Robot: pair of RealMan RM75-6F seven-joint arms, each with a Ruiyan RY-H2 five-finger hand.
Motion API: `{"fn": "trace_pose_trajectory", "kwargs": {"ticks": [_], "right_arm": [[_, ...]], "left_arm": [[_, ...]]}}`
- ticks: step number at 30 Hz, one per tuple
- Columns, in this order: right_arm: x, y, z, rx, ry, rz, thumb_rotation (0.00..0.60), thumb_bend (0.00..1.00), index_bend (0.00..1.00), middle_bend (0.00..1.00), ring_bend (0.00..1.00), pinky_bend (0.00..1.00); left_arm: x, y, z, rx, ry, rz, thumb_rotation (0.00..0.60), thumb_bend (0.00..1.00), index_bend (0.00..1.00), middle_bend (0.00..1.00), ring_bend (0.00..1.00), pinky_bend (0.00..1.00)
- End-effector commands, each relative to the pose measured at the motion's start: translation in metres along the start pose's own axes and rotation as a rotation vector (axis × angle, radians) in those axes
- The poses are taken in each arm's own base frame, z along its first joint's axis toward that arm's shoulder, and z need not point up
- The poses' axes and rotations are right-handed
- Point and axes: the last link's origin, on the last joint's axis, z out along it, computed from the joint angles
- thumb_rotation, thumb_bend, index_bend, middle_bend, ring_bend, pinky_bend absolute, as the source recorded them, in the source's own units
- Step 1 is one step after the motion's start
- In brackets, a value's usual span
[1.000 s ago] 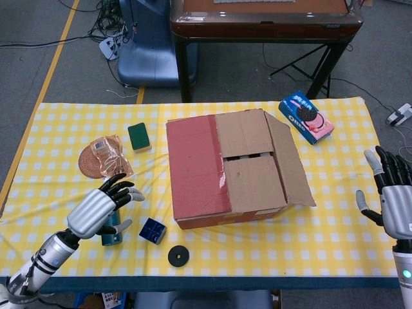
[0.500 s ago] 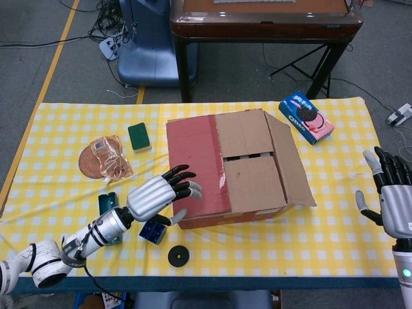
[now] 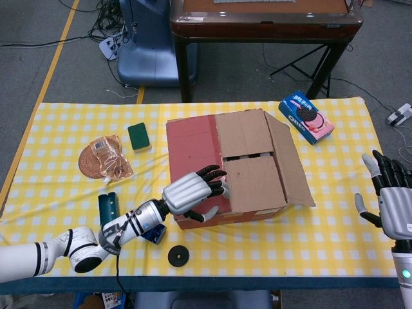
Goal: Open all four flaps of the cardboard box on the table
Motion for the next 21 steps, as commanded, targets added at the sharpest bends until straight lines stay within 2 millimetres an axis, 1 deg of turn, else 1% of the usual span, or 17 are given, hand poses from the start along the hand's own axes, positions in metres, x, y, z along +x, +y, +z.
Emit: {"fn": "trace_pose_trajectory", "kwargs": {"ticks": [1, 4, 7, 13, 17, 21], "right_arm": [[0.0, 0.002, -0.001, -0.007, -0.001, 0.0, 0.6, 0.41, 0.0, 0.0, 0.0, 0.03], [0.0, 0.004, -0.002, -0.013, -0.005, 0.001, 0.6, 0.41, 0.0, 0.0, 0.0, 0.03], [0.0, 0.006, -0.003, -0.017, -0.008, 0.001, 0.6, 0.41, 0.0, 0.0, 0.0, 0.03], [0.0, 0.008, -0.004, -0.02, -0.008, 0.006, 0.6, 0.41, 0.0, 0.0, 0.0, 0.03], [0.001, 0.009, -0.004, -0.022, -0.009, 0.008, 0.6, 0.41, 0.0, 0.0, 0.0, 0.03], [0.001, 0.009, -0.006, -0.024, -0.009, 0.008, 0.6, 0.41, 0.0, 0.0, 0.0, 0.03]], "left_arm": [[-0.003, 0.004, 0.019, 0.01, -0.017, 0.029, 0.32, 0.57, 0.37, 0.25, 0.07, 0.0], [-0.003, 0.007, 0.026, 0.024, -0.01, 0.022, 0.319, 0.57, 0.37, 0.25, 0.07, 0.0], [-0.003, 0.008, 0.03, 0.035, -0.012, 0.031, 0.304, 0.57, 0.37, 0.25, 0.07, 0.0], [-0.004, 0.006, 0.035, 0.055, -0.021, 0.113, 0.267, 0.57, 0.4, 0.26, 0.07, 0.0], [-0.005, 0.003, 0.036, 0.069, -0.015, 0.159, 0.261, 0.57, 0.43, 0.29, 0.07, 0.0], [-0.005, 0.0, 0.036, 0.079, -0.005, 0.197, 0.261, 0.58, 0.48, 0.35, 0.09, 0.0]]}}
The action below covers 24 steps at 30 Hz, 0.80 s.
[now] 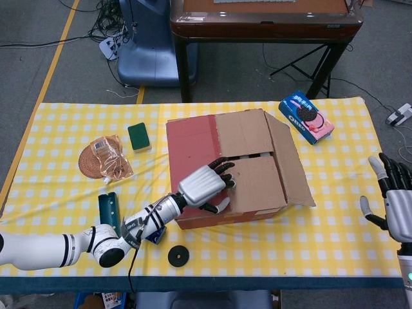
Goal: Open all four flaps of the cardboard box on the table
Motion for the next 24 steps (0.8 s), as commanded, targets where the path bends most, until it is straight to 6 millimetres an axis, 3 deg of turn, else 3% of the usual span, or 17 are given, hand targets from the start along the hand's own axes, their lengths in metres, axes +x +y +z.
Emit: {"fn": "trace_pose_trajectory", "kwargs": {"ticks": [1, 11, 24], "right_arm": [[0.0, 0.0, -0.001, -0.001, 0.0, 0.0, 0.6, 0.41, 0.0, 0.0, 0.0, 0.03], [0.001, -0.002, -0.003, -0.001, 0.002, 0.002, 0.6, 0.41, 0.0, 0.0, 0.0, 0.03], [0.003, -0.004, -0.003, 0.01, 0.012, 0.002, 0.6, 0.41, 0.0, 0.0, 0.0, 0.03]], "left_arm": [[-0.001, -0.002, -0.001, 0.006, 0.005, 0.025, 0.259, 0.57, 0.49, 0.37, 0.1, 0.0], [0.005, -0.006, -0.008, 0.017, 0.041, 0.055, 0.254, 0.58, 0.56, 0.46, 0.15, 0.0], [0.036, -0.005, -0.033, 0.046, 0.133, 0.178, 0.251, 0.58, 0.59, 0.5, 0.17, 0.0]]}}
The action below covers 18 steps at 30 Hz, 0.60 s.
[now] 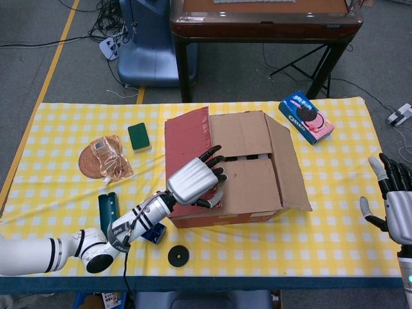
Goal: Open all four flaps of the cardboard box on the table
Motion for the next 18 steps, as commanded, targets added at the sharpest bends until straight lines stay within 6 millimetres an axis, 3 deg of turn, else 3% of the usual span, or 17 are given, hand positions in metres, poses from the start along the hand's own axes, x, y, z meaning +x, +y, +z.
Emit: {"fn": "trace_pose_trajectory", "kwargs": {"ticks": [1, 11, 18], "right_arm": [[0.0, 0.0, 0.0, 0.002, 0.002, 0.001, 0.6, 0.41, 0.0, 0.0, 0.0, 0.03], [0.002, -0.002, 0.001, 0.009, 0.008, 0.007, 0.6, 0.41, 0.0, 0.0, 0.0, 0.03], [0.003, 0.001, 0.001, 0.006, 0.011, 0.008, 0.6, 0.41, 0.0, 0.0, 0.0, 0.03]], "left_arm": [[0.009, -0.002, -0.007, 0.017, 0.012, 0.039, 0.251, 0.58, 0.59, 0.5, 0.17, 0.0], [0.032, -0.004, -0.017, 0.069, 0.021, 0.083, 0.248, 0.58, 0.6, 0.51, 0.17, 0.0], [0.046, -0.016, -0.027, 0.135, 0.01, 0.134, 0.251, 0.57, 0.6, 0.51, 0.17, 0.0]]}}
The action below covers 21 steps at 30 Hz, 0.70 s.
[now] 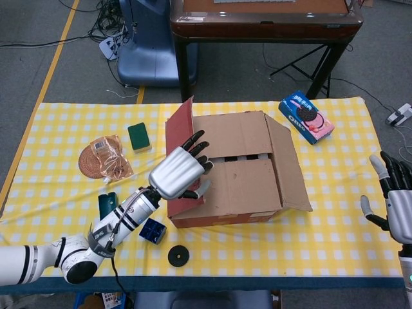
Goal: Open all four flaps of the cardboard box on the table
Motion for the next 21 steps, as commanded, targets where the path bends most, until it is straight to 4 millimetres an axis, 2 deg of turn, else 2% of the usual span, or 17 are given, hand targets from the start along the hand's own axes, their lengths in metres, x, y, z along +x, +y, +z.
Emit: {"fn": "trace_pose_trajectory", "kwargs": {"ticks": [1, 11, 21], "right_arm": [[0.0, 0.0, 0.0, 0.001, 0.001, 0.001, 0.6, 0.41, 0.0, 0.0, 0.0, 0.03], [0.0, -0.002, 0.002, 0.011, -0.003, 0.004, 0.6, 0.41, 0.0, 0.0, 0.0, 0.03], [0.002, -0.003, 0.004, 0.02, -0.005, 0.004, 0.6, 0.41, 0.0, 0.0, 0.0, 0.03]], "left_arm": [[0.004, -0.006, -0.004, 0.031, -0.018, 0.02, 0.25, 0.58, 0.6, 0.51, 0.17, 0.0], [0.007, -0.028, -0.014, 0.148, -0.066, 0.095, 0.234, 0.58, 0.6, 0.51, 0.17, 0.0], [0.013, -0.051, -0.03, 0.232, -0.078, 0.094, 0.225, 0.58, 0.6, 0.51, 0.17, 0.0]]}}
